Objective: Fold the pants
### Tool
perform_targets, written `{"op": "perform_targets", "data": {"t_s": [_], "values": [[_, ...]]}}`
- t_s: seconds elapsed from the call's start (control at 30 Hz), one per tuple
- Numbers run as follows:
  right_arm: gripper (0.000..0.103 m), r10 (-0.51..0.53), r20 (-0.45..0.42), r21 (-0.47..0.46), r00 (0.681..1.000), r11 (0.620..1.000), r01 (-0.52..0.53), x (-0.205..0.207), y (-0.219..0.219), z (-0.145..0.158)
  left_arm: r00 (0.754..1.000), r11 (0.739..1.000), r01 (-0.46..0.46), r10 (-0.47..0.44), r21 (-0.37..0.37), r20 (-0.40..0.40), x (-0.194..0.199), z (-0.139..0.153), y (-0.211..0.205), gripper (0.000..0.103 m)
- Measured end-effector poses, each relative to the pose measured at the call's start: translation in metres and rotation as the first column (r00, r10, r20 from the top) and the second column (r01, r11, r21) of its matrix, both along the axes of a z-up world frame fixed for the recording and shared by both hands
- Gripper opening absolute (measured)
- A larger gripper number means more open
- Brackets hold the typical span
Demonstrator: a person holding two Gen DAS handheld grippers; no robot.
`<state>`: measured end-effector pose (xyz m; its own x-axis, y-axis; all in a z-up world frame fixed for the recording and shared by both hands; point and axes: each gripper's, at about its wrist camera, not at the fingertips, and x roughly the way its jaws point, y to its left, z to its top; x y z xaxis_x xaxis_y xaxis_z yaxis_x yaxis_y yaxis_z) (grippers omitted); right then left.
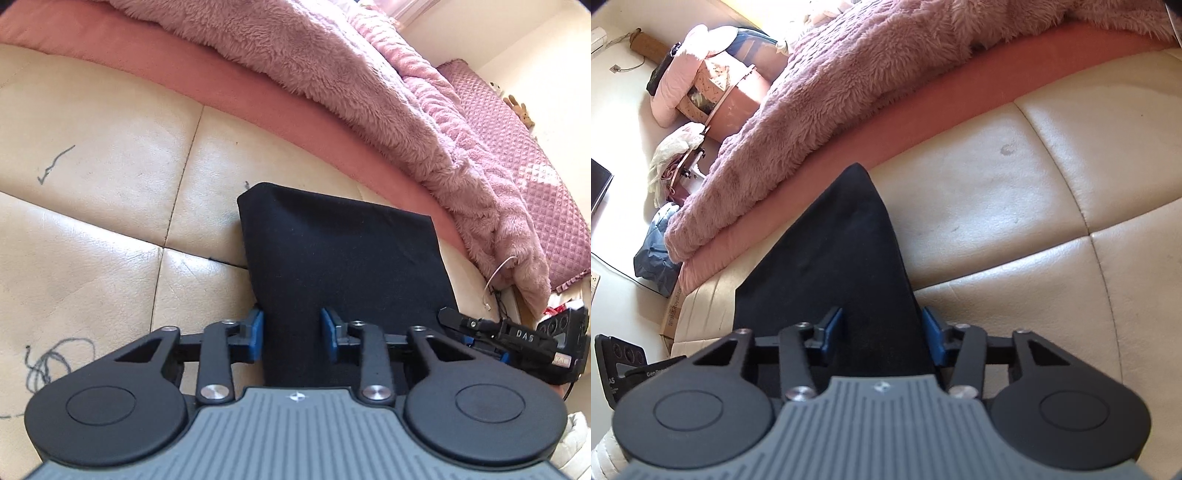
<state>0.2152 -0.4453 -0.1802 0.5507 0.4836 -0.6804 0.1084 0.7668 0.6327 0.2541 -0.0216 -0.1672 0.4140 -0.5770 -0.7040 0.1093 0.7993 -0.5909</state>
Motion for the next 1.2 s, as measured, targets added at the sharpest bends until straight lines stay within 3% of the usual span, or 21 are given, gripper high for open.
{"op": "perform_targets", "data": {"t_s": [0.13, 0.23, 0.43, 0.87, 1.03, 1.2], "values": [[0.013, -0.018, 0.011, 0.045, 1.0, 0.999, 0.018, -0.004, -0.004, 0.002, 0.999, 1.0, -0.008, 0.007, 0.028, 0.041, -0.001, 0.008, 0.0, 0.019], [0.011, -0.012, 0.014, 0.016, 1.0, 1.0, 0.012, -0.004, 0.005, 0.012, 0.999, 0.999, -0.004, 0.003, 0.04, 0.042, 0.001, 0.016, 0.004, 0.018], [0.008, 0.02, 0.045, 0.047, 0.999, 0.999, -0.023, -0.004, 0.047, 0.031, 0.998, 0.993, 0.022, -0.028, 0.114, 0.058, 0.002, 0.037, 0.041, 0.017], [0.007, 0.04, 0.034, 0.19, 0.999, 0.981, -0.046, 0.025, 0.22, 0.018, 0.995, 0.942, -0.011, -0.022, 0.336, 0.093, 0.031, 0.078, 0.172, 0.017], [0.007, 0.077, 0.041, 0.186, 0.996, 0.979, -0.083, 0.046, 0.281, 0.014, 0.995, 0.922, -0.018, -0.02, 0.387, 0.094, 0.049, 0.073, 0.211, 0.017], [0.007, 0.073, 0.044, 0.158, 0.996, 0.984, -0.079, 0.06, 0.304, 0.007, 0.996, 0.923, -0.014, -0.019, 0.384, 0.084, 0.066, 0.054, 0.236, 0.017]]}}
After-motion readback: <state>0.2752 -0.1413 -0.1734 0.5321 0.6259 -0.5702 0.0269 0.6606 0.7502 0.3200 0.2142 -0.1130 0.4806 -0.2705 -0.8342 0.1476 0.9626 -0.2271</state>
